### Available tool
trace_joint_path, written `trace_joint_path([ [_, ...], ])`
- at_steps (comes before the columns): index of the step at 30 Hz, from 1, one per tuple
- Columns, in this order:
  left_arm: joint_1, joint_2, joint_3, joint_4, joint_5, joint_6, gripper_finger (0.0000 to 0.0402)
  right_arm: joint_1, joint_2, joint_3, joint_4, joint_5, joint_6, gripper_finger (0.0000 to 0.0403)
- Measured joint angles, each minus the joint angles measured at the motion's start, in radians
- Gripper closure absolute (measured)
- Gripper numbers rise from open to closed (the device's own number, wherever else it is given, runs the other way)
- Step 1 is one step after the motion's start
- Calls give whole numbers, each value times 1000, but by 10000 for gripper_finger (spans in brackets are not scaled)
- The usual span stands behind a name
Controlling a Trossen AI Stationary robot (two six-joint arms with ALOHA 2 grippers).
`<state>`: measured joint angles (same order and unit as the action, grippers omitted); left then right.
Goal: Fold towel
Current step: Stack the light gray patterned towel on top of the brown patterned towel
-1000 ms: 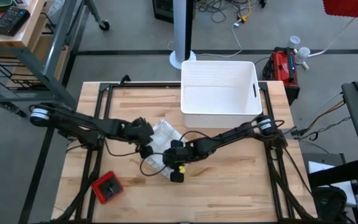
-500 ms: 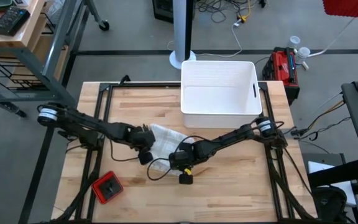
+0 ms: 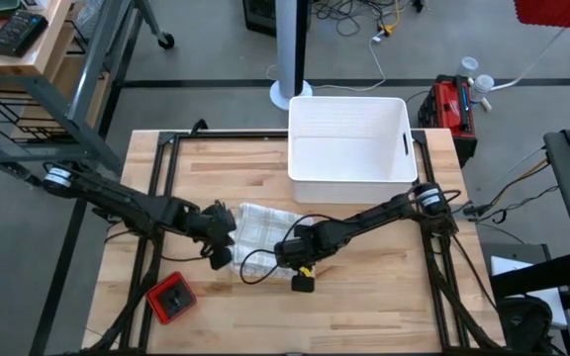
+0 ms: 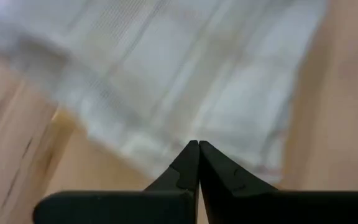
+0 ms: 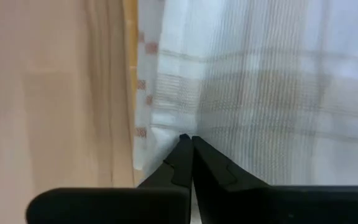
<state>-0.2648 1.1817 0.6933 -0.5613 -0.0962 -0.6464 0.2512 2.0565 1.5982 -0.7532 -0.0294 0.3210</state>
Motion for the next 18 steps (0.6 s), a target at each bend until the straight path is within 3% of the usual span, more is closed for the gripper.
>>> trace_joint_path([
  [6,-33,16,1,214,-15,66,401,0,-30,0,35,20,7,403],
  [13,-40,59,5,150,-58,64,401,11,-51,0,32,59,18,403],
  [18,-116,57,11,114,-68,348,401,22,-67,0,28,58,-18,403],
])
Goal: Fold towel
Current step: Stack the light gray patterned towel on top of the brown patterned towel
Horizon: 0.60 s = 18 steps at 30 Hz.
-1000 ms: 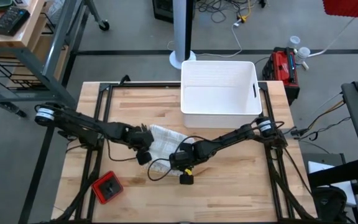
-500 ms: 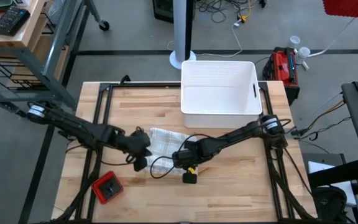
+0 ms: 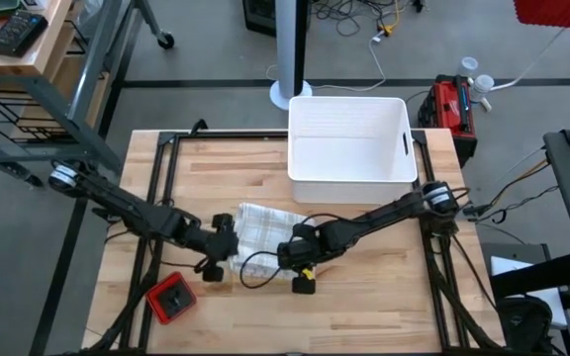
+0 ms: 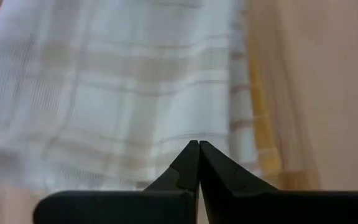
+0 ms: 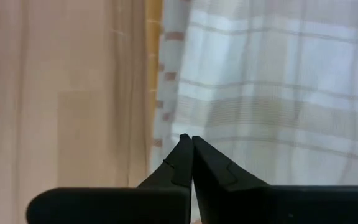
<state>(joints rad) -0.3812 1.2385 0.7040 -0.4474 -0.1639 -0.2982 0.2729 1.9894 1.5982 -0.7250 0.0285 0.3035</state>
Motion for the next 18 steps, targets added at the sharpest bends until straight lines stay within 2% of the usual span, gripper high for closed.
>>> trace_joint_path([
  [3,-45,8,0,-9,-57,99,399,-2,-5,0,1,1,9,403],
  [6,-62,14,0,-6,-63,109,383,-1,-6,0,0,4,14,403],
  [12,-65,42,0,-7,-63,43,320,0,-6,0,0,1,10,403],
  [18,-65,130,0,70,-56,26,262,0,-6,0,2,1,10,403],
])
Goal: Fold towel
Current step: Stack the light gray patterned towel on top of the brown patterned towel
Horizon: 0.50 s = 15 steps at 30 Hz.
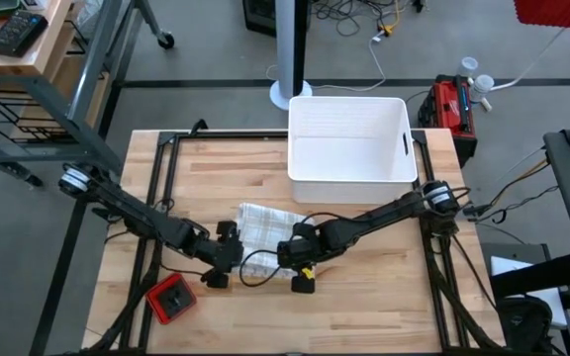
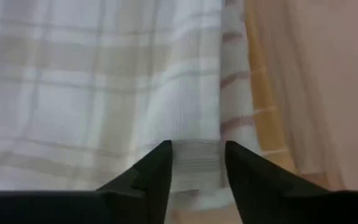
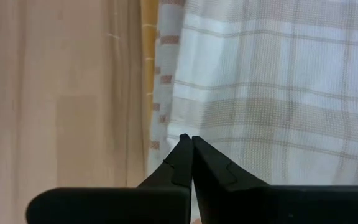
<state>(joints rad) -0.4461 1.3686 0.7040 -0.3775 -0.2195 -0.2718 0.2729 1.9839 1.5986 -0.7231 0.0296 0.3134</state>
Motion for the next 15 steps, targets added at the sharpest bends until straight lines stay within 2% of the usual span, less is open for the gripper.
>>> trace_joint_path([
  [4,4,55,0,-21,-7,-57,242,0,0,0,3,0,0,403],
  [8,4,77,0,-27,-7,-107,246,0,0,0,4,0,0,403],
  [11,2,64,1,-33,-4,-136,268,0,0,0,4,0,0,403],
  [15,2,13,1,-59,7,-165,318,0,0,0,5,0,0,403],
])
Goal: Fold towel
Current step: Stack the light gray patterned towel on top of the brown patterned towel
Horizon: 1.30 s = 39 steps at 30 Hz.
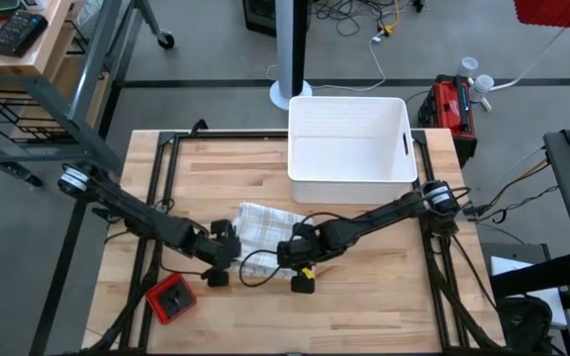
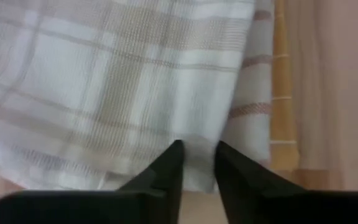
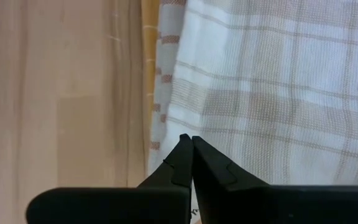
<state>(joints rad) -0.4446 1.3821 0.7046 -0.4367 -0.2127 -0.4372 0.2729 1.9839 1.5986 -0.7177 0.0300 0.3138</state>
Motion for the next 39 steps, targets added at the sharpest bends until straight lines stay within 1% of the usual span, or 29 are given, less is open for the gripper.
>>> trace_joint_path([
  [4,0,-65,0,-39,13,-21,378,0,0,0,0,1,0,403],
  [6,0,-97,0,-53,4,-29,395,0,0,0,1,6,-1,403],
  [9,0,-129,0,-98,-36,-50,391,0,0,0,1,23,-3,403],
  [16,0,-139,0,-262,-37,-128,398,0,0,0,0,24,0,403],
  [21,0,-137,0,-223,13,-140,396,0,0,0,0,24,-2,403],
  [27,0,-132,0,-214,26,-208,382,0,0,0,0,23,0,403],
  [31,-1,-126,0,-217,151,-260,363,0,0,0,3,23,17,403],
  [34,-2,-126,0,-218,206,-289,351,0,0,0,33,23,27,403],
  [37,-2,-128,2,-214,210,-290,345,0,0,-16,121,23,27,403],
  [39,-2,-128,7,-183,168,-266,343,0,0,-40,177,23,37,403],
])
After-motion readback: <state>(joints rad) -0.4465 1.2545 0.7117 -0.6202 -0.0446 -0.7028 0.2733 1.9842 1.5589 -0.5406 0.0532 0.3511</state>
